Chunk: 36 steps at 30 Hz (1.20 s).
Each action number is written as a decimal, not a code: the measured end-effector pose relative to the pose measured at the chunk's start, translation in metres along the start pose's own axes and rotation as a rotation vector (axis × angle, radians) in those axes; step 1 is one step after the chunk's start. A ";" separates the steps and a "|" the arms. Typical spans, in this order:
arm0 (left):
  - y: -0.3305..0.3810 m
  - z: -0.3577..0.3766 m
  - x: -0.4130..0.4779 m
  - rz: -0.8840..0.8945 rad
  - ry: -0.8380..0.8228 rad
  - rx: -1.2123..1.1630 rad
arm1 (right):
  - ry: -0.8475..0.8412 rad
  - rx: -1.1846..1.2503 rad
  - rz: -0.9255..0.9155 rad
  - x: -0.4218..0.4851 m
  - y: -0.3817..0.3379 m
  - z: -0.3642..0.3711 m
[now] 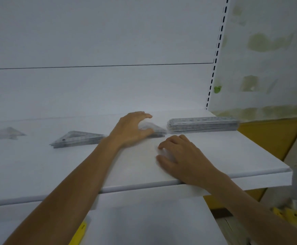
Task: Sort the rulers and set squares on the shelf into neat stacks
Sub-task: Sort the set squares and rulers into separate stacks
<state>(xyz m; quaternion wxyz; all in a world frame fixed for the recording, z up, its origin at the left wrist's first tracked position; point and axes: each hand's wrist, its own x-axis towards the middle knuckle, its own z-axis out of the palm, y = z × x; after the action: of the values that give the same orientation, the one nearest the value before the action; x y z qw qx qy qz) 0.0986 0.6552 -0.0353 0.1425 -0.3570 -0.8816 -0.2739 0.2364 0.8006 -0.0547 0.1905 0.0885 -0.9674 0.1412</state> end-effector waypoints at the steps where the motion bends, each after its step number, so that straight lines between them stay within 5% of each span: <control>1: 0.002 -0.003 -0.001 -0.005 0.044 -0.009 | -0.004 0.000 -0.002 0.000 0.000 0.000; 11: -0.004 -0.057 -0.084 -0.191 0.226 0.066 | 0.132 0.173 -0.125 0.026 -0.015 -0.008; 24: -0.084 -0.186 -0.273 -0.569 0.344 0.244 | -0.084 0.402 -0.349 0.111 -0.216 0.048; 36: -0.181 -0.266 -0.338 -0.456 0.314 0.275 | -0.247 0.275 -0.221 0.154 -0.335 0.128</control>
<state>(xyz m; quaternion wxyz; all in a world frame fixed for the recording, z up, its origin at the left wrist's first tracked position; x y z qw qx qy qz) 0.2235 0.2059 -0.0394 0.2590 -0.0807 -0.9350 -0.2286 0.1278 0.4271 -0.0273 0.0709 0.2357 -0.9394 0.2385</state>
